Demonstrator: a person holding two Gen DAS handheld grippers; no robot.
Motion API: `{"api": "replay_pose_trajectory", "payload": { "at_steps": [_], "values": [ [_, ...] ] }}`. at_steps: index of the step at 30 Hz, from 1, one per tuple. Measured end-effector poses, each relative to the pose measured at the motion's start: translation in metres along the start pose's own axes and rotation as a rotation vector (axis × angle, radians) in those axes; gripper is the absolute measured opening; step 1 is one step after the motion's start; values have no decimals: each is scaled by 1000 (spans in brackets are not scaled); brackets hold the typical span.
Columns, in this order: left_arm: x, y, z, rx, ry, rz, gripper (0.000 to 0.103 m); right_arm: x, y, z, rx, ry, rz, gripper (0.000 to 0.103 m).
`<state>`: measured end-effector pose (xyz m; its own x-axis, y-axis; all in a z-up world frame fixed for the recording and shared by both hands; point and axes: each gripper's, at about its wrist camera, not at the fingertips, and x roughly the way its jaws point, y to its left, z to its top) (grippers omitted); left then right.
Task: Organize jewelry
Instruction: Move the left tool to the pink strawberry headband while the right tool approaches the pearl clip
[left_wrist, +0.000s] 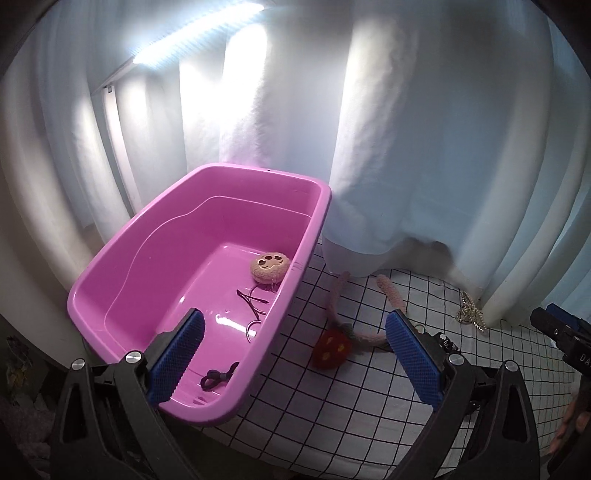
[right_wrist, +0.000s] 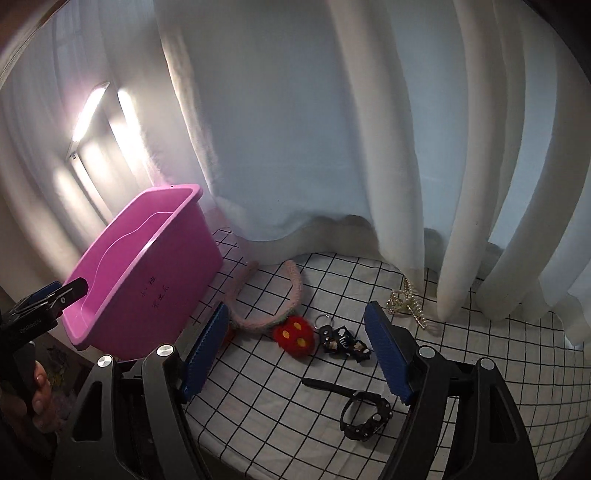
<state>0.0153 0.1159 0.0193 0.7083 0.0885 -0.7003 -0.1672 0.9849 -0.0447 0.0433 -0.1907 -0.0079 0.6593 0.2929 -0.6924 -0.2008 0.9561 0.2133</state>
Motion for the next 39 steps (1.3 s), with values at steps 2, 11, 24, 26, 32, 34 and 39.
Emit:
{"api": "replay_pose_trajectory", "payload": {
  "at_steps": [2, 11, 24, 26, 32, 34, 39],
  "values": [
    [3, -17, -3, 18, 9, -33, 97, -8, -20, -6, 26, -4, -34, 72],
    [32, -73, -26, 12, 76, -33, 97, -12, -101, -28, 79, 31, -59, 72],
    [47, -112, -98, -282, 194, 211, 97, 51, -164, -32, -144, 169, 160, 72],
    [42, -111, -108, -328, 195, 251, 97, 62, -164, -32, -178, 185, 193, 72],
    [34, -101, -126, -417, 199, 355, 97, 92, -155, -31, -227, 229, 262, 72],
    [36, -99, -128, -413, 200, 376, 97, 99, -151, -30, -239, 233, 265, 72],
    [58, -97, -128, -401, 195, 371, 97, 116, -143, -28, -257, 217, 234, 72]
  ]
}}
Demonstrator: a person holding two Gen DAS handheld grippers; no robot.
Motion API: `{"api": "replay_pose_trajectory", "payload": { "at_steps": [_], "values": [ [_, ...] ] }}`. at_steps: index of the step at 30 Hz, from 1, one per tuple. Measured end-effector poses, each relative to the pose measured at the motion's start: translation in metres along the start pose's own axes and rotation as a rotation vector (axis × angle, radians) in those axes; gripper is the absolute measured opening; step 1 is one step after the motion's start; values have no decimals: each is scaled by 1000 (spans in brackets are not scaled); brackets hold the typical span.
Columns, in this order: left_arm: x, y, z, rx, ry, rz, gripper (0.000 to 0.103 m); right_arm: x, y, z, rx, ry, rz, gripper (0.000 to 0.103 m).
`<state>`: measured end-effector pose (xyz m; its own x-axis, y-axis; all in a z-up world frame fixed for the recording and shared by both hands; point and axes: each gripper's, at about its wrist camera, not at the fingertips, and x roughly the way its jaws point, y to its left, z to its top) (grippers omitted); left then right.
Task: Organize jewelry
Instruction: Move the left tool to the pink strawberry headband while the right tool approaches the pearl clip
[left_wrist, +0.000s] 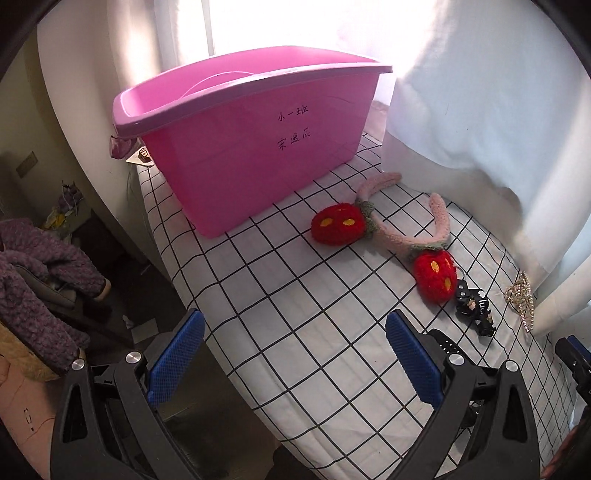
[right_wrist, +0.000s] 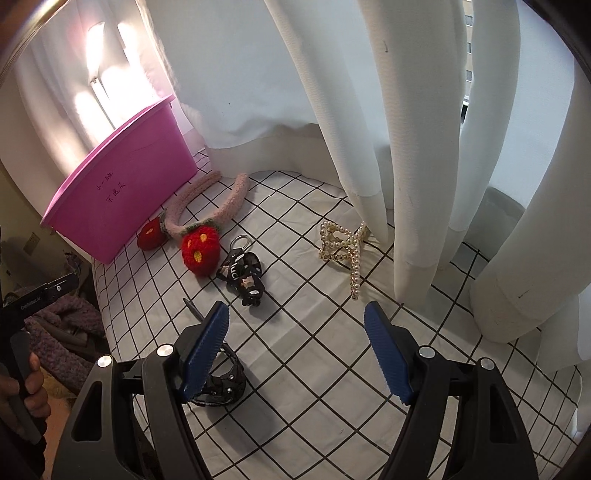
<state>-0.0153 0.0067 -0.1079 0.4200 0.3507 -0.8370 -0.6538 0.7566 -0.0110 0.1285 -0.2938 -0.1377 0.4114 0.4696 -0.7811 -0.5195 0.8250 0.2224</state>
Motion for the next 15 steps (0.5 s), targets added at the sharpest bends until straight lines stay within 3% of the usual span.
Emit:
{"api": "replay_pose_trajectory", "payload": {
  "at_steps": [7, 15],
  "values": [
    [26, -28, 2, 23, 2, -81, 97, 22, -5, 9, 5, -18, -38, 72],
    [51, -68, 2, 92, 7, -120, 97, 48, -15, 13, 29, -13, -81, 72]
  ]
}}
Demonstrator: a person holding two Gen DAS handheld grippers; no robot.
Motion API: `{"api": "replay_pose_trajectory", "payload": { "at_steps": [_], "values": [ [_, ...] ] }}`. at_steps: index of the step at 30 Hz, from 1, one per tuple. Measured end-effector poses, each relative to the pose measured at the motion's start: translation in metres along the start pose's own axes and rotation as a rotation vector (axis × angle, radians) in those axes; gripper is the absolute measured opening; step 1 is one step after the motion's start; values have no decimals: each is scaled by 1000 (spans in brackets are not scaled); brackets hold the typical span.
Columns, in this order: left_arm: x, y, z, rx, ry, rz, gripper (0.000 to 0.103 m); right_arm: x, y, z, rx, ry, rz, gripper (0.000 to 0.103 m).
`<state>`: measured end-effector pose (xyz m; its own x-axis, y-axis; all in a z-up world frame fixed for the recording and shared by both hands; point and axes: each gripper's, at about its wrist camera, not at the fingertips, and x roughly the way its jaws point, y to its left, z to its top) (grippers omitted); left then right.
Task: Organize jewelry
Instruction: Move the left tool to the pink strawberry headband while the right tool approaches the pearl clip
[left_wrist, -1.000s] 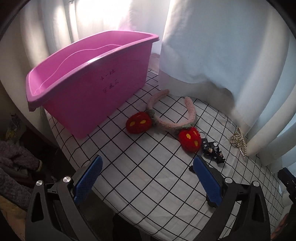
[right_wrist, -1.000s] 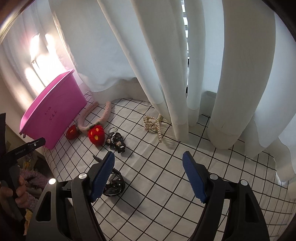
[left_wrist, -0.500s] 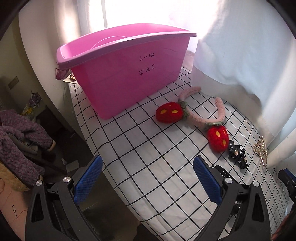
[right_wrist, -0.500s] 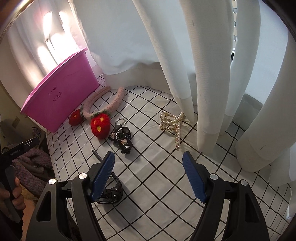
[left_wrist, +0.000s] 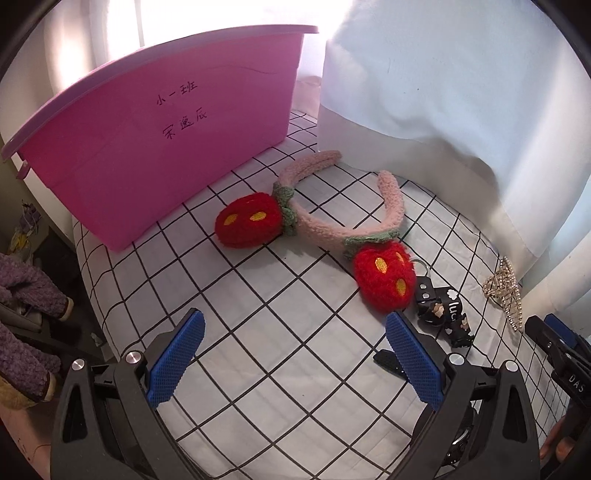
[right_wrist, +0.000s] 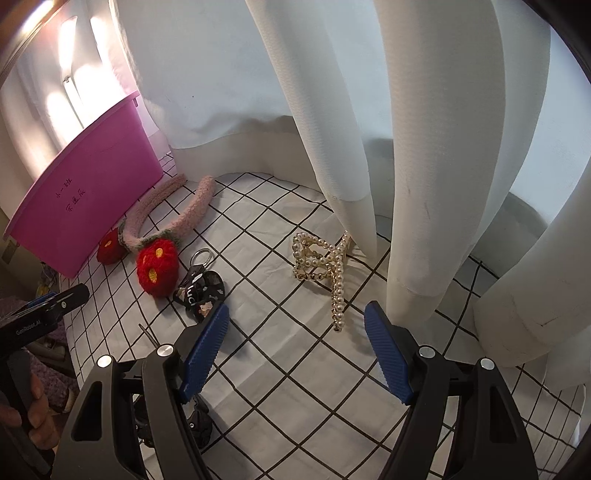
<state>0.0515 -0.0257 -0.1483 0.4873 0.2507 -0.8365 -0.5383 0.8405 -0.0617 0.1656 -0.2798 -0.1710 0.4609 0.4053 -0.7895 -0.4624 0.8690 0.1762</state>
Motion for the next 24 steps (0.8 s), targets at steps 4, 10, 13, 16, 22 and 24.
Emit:
{"api": "replay_pose_trajectory", "payload": {
  "at_steps": [4, 10, 13, 16, 22, 24],
  "values": [
    [14, -6, 11, 18, 0, -18, 97, 15, -3, 3, 12, 10, -32, 72],
    [36, -4, 27, -24, 22, -28, 97, 30, -6, 5, 35, 16, -31, 72],
    [45, 1, 35, -62, 28, -19, 97, 33, -6, 6, 39, 10, -35, 72],
    [53, 8, 44, -105, 26, -7, 97, 36, -6, 7, 39, 6, -41, 72],
    [71, 14, 61, -165, 53, 31, 97, 48, -6, 9, 43, 8, -64, 72],
    [79, 11, 63, -160, 67, 66, 97, 52, -6, 11, 40, 8, -77, 72]
  ]
}}
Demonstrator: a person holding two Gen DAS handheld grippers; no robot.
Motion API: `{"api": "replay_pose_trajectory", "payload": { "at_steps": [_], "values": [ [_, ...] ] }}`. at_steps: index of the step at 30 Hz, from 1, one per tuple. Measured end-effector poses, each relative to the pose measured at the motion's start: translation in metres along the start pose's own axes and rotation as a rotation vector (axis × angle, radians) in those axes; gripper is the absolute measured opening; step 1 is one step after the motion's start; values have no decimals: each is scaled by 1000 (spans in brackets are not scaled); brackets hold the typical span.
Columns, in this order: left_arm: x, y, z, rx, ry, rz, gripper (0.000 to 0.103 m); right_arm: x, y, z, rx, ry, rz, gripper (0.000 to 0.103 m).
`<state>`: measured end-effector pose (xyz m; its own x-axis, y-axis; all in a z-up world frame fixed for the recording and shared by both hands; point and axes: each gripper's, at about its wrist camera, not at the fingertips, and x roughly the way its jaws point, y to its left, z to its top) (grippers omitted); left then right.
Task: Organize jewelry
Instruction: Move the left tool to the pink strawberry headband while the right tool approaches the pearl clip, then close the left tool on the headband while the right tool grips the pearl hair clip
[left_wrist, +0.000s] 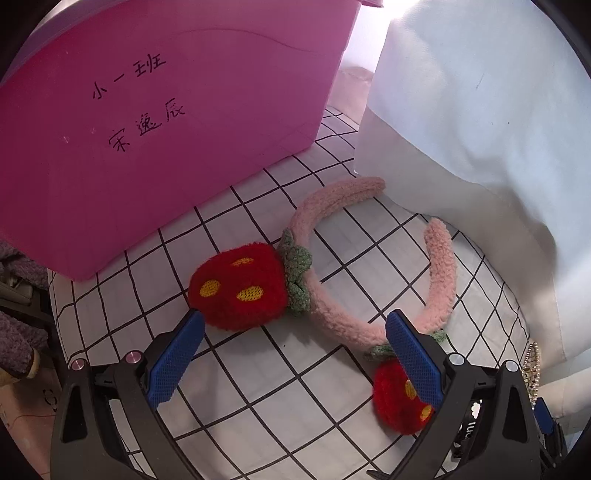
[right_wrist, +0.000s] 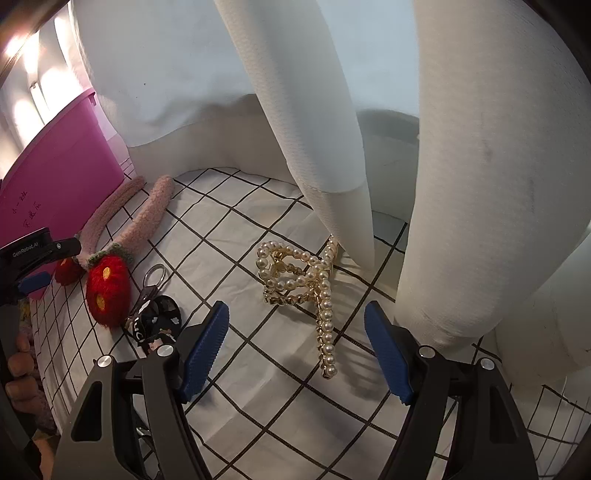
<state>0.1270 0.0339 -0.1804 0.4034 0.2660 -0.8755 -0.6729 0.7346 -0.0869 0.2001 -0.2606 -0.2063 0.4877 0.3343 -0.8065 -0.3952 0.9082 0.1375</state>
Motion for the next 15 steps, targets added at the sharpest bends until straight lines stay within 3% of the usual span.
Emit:
{"api": "replay_pose_trajectory", "payload": {
  "at_steps": [5, 15],
  "values": [
    [15, -4, 1, -3, 20, 40, 97, 9, 3, 2, -17, 4, -32, 72],
    [33, -10, 7, 37, -20, 131, 97, 30, 5, 6, -15, 17, -58, 72]
  ]
}}
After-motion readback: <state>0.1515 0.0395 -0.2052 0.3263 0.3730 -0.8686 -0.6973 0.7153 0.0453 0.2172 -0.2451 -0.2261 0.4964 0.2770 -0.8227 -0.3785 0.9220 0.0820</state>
